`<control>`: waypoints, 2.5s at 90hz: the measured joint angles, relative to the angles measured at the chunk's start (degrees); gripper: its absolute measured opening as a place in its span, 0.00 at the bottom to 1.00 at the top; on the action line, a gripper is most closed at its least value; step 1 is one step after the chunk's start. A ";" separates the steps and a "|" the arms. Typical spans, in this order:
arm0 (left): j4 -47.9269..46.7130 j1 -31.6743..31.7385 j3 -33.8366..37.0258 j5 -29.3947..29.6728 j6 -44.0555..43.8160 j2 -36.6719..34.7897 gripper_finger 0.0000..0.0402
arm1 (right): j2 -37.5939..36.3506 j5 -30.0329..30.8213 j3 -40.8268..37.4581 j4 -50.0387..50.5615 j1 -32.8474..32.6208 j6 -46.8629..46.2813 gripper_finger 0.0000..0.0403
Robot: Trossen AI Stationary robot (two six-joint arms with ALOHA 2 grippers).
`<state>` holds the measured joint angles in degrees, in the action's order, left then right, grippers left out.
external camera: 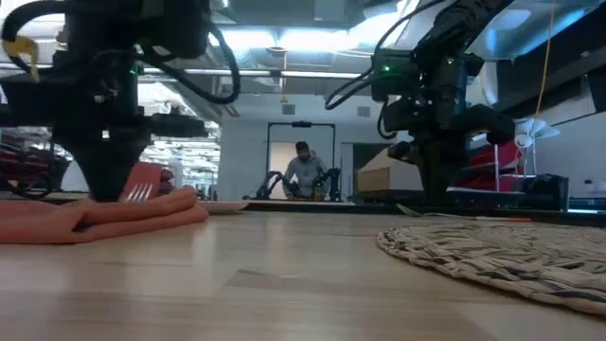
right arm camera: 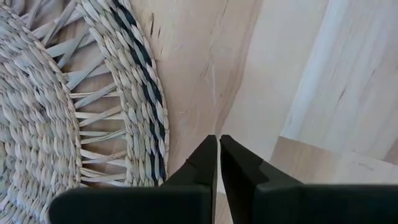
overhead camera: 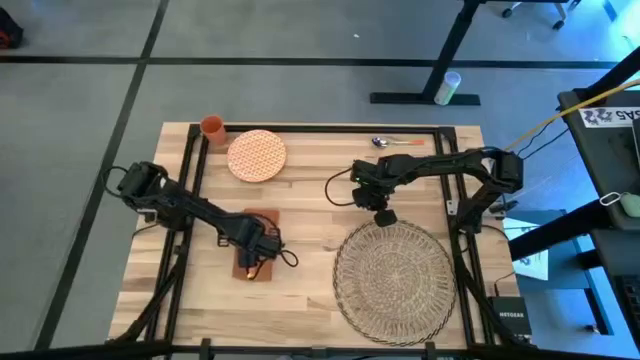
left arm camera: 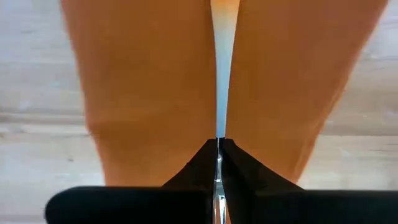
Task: Set table place
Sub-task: Put the orange fork on top of the orange table napkin
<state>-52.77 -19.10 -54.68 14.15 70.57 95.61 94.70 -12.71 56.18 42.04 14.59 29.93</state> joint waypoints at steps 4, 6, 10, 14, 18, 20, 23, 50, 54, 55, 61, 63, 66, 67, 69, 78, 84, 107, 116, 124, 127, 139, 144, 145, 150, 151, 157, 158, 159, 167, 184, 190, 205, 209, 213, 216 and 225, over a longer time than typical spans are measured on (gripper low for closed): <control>0.17 -0.17 0.00 0.02 -0.04 0.00 0.00 | 0.00 0.00 0.00 -0.01 0.00 0.00 0.01; 0.50 -0.34 0.00 0.02 -0.04 0.00 0.00 | 0.00 0.00 0.00 -0.02 0.00 0.00 0.01; 1.31 -0.56 0.00 0.01 0.00 0.00 0.00 | 0.00 0.00 0.00 -0.02 0.00 -0.02 0.01; 1.79 -0.86 0.00 -0.15 -0.01 0.00 0.00 | 0.00 0.00 0.00 -0.02 0.00 -0.02 0.01; 1.86 -1.00 0.00 -0.34 -0.07 0.00 0.00 | 0.00 0.00 0.00 -0.04 0.00 -0.05 0.01; 1.88 -1.00 0.00 -0.43 -0.09 0.00 0.00 | 0.00 0.01 0.00 -0.03 0.00 -0.07 0.01; 1.98 -1.03 0.00 -0.46 -0.09 0.00 0.00 | 0.00 0.02 0.00 -0.02 0.00 -0.09 0.01; 1.92 -1.02 0.00 -0.50 -4.91 0.00 0.00 | 0.00 0.02 0.00 -0.04 0.00 -0.09 0.01; 1.94 -1.02 0.00 -0.47 -5.75 0.00 0.00 | 0.00 0.02 0.00 -0.04 0.00 -0.09 0.01; 1.94 -1.02 0.00 -0.46 -5.90 0.00 0.00 | 0.00 0.02 0.00 -0.04 0.00 -0.09 0.01; 1.92 -1.02 0.00 -0.46 -6.73 0.00 0.00 | 0.00 0.02 0.00 -0.04 0.00 -0.09 0.01; 1.94 -1.02 0.00 -0.46 -6.92 0.00 0.00 | 0.00 0.02 0.00 -0.04 0.00 -0.09 0.01; 1.94 -1.07 0.00 -0.45 -7.19 0.00 0.00 | 0.00 0.02 0.00 -0.07 0.00 -0.09 0.01; 1.94 -1.09 0.00 -0.44 -7.26 0.00 0.00 | 0.00 0.02 0.00 -0.07 0.00 -0.09 0.01; 1.92 -1.17 0.00 -0.44 -7.45 0.00 0.00 | 0.00 0.02 0.00 -0.07 0.00 -0.09 0.01; 1.85 -1.41 0.00 -0.44 -7.39 0.00 0.00 | 0.00 0.02 0.00 -0.07 0.00 -0.09 0.01; 1.50 -1.57 0.00 -0.46 -6.34 0.00 0.00 | 0.00 0.02 0.00 -0.07 0.00 -0.09 0.01; -2.39 -1.65 0.00 -0.42 0.02 0.00 0.00 | 0.00 0.02 0.00 -0.07 0.00 -0.09 0.01; -1.88 -1.65 -0.02 -0.03 1.33 0.00 0.00 | 0.00 0.02 0.00 -0.07 0.00 -0.09 0.01; -1.28 -1.65 -0.02 0.09 1.85 0.00 0.00 | 0.00 0.02 0.00 -0.04 0.01 -0.09 0.01; -0.61 -1.65 -0.02 0.09 1.76 0.00 0.00 | 0.00 0.02 0.00 -0.04 0.01 -0.09 0.01; -0.25 -1.65 -0.04 0.11 1.59 0.00 0.00 | 0.00 0.02 0.00 -0.02 0.00 -0.07 0.01; -0.09 -1.65 -0.04 0.11 1.49 0.00 0.00 | 0.00 0.02 0.00 -0.02 0.02 -0.07 0.01; -0.09 -1.65 -0.04 0.11 1.47 0.00 0.00 | 0.00 0.02 0.00 -0.02 0.01 -0.07 0.01; -0.13 -1.65 -0.04 0.11 1.09 0.00 0.00 | 0.00 0.02 0.00 0.00 0.02 -0.07 0.01; -0.15 -1.65 -0.04 0.11 0.91 0.00 0.00 | 0.00 0.02 0.00 0.00 0.02 -0.07 0.01; -0.10 -1.65 -0.04 0.11 0.01 0.00 0.00 | 0.00 0.02 0.00 0.00 0.01 -0.07 0.01; -0.10 -1.65 -0.04 0.11 -0.20 0.00 0.00 | 0.00 0.02 0.00 0.00 0.02 -0.07 0.01; -0.11 -1.65 -0.04 0.09 -0.40 0.00 0.00 | 0.00 0.02 0.00 0.00 0.02 -0.07 0.01; -0.09 -1.65 -0.04 0.09 -1.69 0.00 0.00 | 0.00 0.02 0.00 0.00 0.01 -0.07 0.01; 0.82 -1.65 -0.04 0.07 -2.62 0.00 0.00 | 0.00 0.02 0.00 0.02 0.00 -0.07 0.01; 2.04 -1.65 -0.04 0.07 -2.55 0.00 0.00 | 0.00 0.02 0.00 0.01 0.00 -0.07 0.01; 2.36 -1.65 -0.04 0.06 -1.16 0.00 0.00 | 0.00 0.02 0.00 0.02 0.00 -0.07 0.01; 2.33 -1.65 -0.04 0.06 -1.13 0.00 0.00 | 0.00 0.02 0.00 0.02 0.00 -0.07 0.01; 2.22 -1.65 -0.04 0.06 -0.86 0.00 0.00 | 0.00 0.02 0.00 0.02 0.02 -0.07 0.01; 1.96 -1.65 -0.04 0.06 -0.20 0.00 0.00 | 0.00 0.02 0.00 0.03 0.00 -0.07 0.01; 1.20 -1.65 -0.04 0.07 1.30 0.00 0.00 | 0.00 0.02 0.00 0.02 0.01 -0.07 0.01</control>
<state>-51.57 -20.75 -54.72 14.22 71.86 95.61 94.70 -12.69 56.18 42.06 14.60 29.87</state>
